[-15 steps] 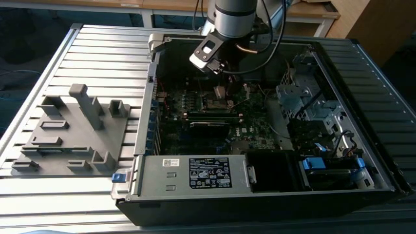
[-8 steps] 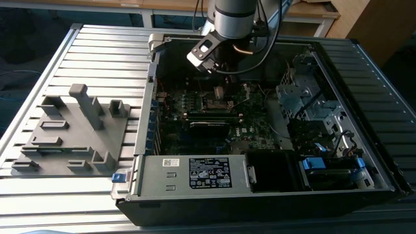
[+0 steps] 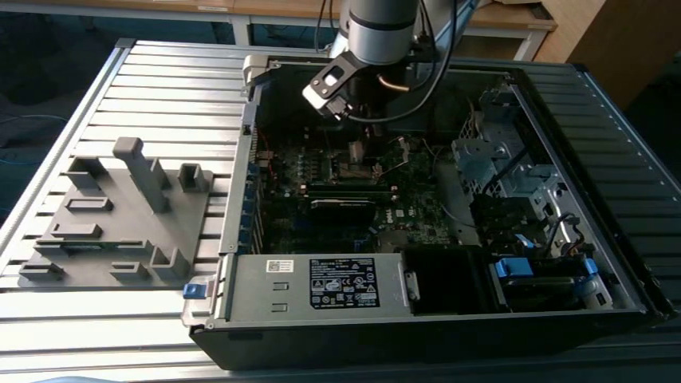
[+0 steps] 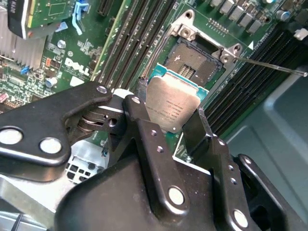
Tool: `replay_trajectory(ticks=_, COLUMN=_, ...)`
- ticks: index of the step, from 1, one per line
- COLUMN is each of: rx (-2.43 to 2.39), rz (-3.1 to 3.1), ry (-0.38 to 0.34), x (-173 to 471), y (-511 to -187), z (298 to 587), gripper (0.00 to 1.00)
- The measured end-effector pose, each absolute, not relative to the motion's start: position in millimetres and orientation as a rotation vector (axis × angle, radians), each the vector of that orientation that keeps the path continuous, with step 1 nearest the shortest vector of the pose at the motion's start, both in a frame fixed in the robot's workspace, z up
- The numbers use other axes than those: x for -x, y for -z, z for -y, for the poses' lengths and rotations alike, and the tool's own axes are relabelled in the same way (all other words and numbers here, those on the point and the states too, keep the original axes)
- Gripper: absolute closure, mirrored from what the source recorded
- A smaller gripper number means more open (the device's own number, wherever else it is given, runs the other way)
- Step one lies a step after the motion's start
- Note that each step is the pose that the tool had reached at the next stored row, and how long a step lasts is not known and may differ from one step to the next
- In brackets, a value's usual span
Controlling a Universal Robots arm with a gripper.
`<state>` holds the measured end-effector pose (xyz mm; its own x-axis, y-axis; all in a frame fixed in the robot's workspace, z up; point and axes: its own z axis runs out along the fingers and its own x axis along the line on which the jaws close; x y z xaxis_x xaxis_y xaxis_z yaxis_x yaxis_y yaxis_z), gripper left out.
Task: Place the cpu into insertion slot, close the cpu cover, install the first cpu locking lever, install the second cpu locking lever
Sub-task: 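Place the cpu into insertion slot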
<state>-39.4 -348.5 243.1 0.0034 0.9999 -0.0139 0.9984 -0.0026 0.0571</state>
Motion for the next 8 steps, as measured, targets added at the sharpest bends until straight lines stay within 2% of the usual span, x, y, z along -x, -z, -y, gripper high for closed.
replay_trajectory(ticks=8, rx=-2.209, rz=-2.2, ry=-0.091, x=42.0, y=-239.3, z=348.5, gripper=0.46)
